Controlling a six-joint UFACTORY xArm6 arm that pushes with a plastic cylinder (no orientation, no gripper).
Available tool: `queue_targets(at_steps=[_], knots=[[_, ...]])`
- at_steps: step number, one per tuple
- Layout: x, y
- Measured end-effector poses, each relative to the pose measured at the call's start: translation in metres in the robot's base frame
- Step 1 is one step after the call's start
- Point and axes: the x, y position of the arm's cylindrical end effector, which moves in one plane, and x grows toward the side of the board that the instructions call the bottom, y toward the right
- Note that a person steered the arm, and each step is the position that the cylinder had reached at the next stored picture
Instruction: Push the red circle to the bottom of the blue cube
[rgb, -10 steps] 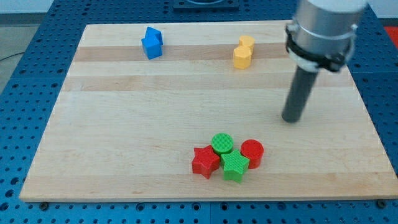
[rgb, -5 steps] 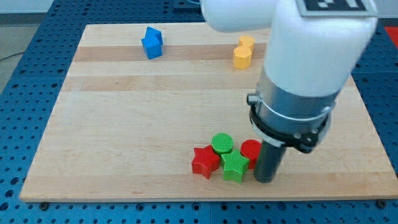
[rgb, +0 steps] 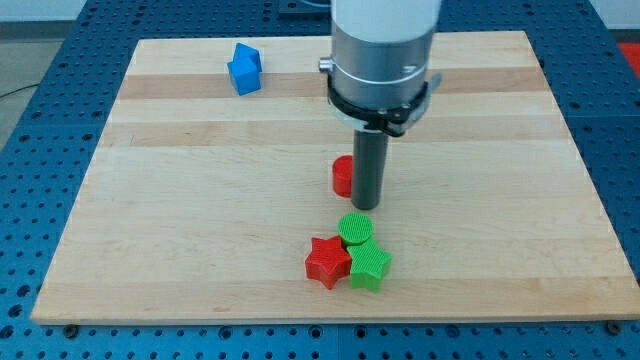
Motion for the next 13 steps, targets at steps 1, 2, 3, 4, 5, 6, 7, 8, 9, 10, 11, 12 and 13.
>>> queue_targets(at_steps=[1, 2, 3, 4, 5, 6, 7, 8, 9, 10, 11, 12, 13], knots=[[-0.019, -0.01], [-0.042, -0.029], [-0.066, -0.05], [-0.087, -0.06], [-0.103, -0.059], [-0.117, -0.062], [-0.135, -0.065], [-0.152, -0.065], [-0.166, -0.065], [-0.178, -0.07], [-0.18, -0.084], [-0.18, -0.097], [-0.18, -0.106]])
